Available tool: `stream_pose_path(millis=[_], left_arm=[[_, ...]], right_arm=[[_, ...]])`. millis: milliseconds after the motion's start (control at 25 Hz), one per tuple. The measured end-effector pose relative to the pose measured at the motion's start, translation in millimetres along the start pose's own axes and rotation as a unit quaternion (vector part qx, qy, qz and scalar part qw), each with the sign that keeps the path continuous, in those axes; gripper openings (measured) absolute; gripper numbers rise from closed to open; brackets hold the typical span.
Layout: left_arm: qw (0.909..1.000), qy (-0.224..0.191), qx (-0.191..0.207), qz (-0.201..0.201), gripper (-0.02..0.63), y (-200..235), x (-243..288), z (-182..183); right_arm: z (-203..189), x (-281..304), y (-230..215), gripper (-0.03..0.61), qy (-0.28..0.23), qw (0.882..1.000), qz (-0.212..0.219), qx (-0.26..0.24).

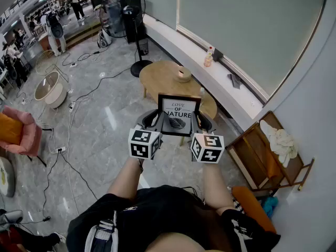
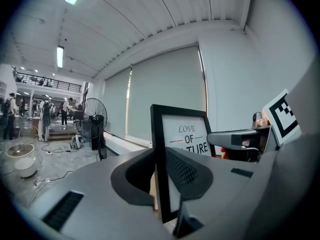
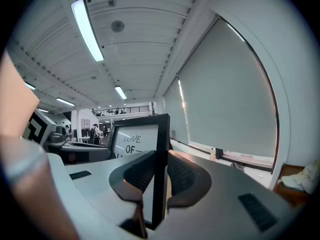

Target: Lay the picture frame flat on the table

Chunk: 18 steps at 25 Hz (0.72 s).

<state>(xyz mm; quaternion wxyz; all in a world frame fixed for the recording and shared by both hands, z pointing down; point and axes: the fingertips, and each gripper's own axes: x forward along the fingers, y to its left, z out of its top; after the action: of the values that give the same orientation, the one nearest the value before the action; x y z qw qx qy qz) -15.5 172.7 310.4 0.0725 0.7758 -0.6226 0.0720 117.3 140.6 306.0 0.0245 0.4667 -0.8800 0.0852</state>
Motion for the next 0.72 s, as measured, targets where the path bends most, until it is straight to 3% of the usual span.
stream_pose_path(millis=[720], left_arm=[[0.9998,-0.013,-0.009,-0.011,0.081,29.8,-61.2,-3.8]], right_arm=[[-3.2,-25.0,66.3,0.092,-0.002,1.000,0.002,0.012]])
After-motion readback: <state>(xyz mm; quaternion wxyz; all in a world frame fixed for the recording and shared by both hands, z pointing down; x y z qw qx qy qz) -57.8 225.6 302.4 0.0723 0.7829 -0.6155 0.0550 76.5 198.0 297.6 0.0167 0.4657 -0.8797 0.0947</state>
